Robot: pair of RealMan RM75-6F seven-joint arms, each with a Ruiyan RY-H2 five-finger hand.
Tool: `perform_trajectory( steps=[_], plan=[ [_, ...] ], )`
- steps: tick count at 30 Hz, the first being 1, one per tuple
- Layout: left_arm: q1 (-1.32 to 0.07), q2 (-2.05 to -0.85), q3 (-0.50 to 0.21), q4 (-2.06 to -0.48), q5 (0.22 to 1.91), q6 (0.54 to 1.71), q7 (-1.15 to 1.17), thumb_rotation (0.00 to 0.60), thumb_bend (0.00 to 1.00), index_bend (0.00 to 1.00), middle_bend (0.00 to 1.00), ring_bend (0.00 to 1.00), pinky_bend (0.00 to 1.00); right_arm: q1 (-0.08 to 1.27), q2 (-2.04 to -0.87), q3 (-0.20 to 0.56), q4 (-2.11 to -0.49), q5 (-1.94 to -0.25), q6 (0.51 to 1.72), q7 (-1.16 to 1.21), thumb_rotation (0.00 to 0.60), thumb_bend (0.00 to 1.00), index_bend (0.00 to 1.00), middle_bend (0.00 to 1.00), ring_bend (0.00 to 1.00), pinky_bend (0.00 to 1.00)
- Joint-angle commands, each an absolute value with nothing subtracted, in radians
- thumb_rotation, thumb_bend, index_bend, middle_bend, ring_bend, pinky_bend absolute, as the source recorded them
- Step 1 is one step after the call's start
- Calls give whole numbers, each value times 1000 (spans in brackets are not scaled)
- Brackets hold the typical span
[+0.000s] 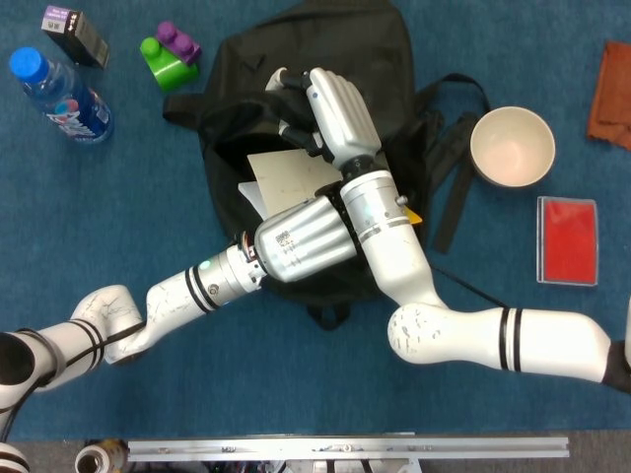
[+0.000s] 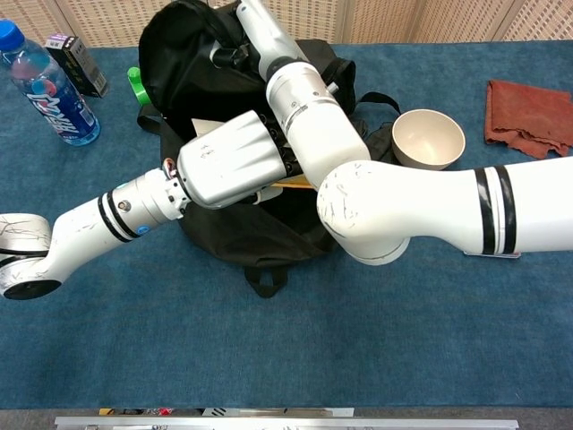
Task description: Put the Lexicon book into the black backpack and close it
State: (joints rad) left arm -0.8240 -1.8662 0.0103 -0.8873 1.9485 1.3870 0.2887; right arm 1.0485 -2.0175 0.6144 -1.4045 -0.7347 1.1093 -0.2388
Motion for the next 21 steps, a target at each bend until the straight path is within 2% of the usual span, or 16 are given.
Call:
perform_trajectory(
  steps=[1, 21],
  plan=[
    [-828, -1879, 7, -866, 1933, 1377, 282, 600, 287, 714, 693, 521, 595, 1044, -2011, 612, -1415, -729, 1106, -238, 600, 990, 695, 627, 623, 865],
    [-836, -1907, 14, -795, 1866, 1337, 253, 600, 279, 714, 694, 521, 595, 1038, -1994, 606, -1445, -715, 1088, -206, 600, 986, 695, 627, 623, 865]
  ],
)
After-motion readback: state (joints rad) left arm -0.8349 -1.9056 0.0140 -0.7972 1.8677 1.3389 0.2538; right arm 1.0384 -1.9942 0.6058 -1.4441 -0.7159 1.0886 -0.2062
